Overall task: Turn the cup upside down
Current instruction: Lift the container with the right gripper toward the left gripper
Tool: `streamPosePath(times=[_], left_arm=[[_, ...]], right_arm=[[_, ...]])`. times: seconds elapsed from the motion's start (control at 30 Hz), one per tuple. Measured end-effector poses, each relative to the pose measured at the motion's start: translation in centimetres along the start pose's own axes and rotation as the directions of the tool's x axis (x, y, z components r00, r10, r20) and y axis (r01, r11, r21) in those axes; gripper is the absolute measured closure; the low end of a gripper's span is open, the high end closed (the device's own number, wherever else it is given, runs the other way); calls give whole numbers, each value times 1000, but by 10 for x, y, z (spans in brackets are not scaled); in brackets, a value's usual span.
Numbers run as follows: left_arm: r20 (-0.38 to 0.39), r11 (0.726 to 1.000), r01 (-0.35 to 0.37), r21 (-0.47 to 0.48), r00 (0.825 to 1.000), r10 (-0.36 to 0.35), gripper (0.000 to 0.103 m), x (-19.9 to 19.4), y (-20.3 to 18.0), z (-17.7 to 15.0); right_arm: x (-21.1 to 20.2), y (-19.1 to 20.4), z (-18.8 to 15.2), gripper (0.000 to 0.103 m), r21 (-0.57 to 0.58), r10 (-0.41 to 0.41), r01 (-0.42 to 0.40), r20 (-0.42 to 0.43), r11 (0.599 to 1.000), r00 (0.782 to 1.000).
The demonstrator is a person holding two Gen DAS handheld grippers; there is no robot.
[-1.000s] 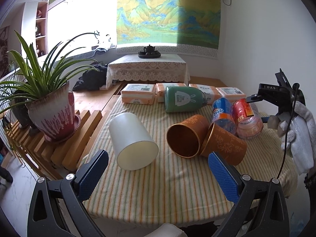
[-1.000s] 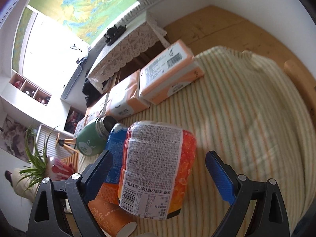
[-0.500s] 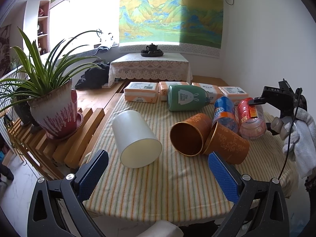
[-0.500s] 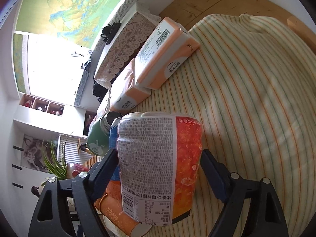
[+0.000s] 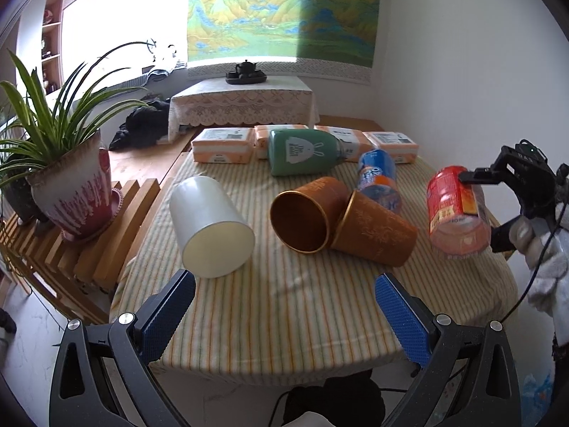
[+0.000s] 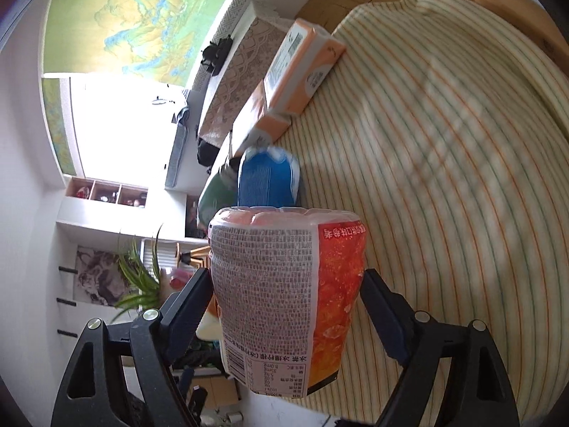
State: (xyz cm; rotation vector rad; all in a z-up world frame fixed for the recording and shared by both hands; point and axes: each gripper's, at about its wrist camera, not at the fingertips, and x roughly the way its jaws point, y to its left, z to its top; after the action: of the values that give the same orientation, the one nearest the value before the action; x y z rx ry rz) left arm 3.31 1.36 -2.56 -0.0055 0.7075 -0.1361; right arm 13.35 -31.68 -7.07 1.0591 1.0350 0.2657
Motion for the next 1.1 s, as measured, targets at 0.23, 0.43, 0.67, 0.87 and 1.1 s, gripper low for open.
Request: streamPosePath(times=[0.23,0.43,0.67,0.87,1.1], left_arm=[[-56,995,75,61,996,-71,1,1,-22,11],[-91,987,127,97,989,-118,1,7,-49,34],[-198,981,174,92,968,-153,1,35,-73,53],[-284,963,254,91,933,-219,2,50,-101,57],[-352,946,302,114,903,-246,1,76,-161,79]], right_arm=[[6,-5,-27,22,-39,-77,75,-68,996,995],[9,-8,-26,20,-111,-164,156,-72,982,984],[-9,-5,-26,17,-142,-137,129,-48,981,989],[-52,0,-41,17,-208,-171,187,93,960,981],[-101,-16,-73,17,-215,-170,214,206,953,964]])
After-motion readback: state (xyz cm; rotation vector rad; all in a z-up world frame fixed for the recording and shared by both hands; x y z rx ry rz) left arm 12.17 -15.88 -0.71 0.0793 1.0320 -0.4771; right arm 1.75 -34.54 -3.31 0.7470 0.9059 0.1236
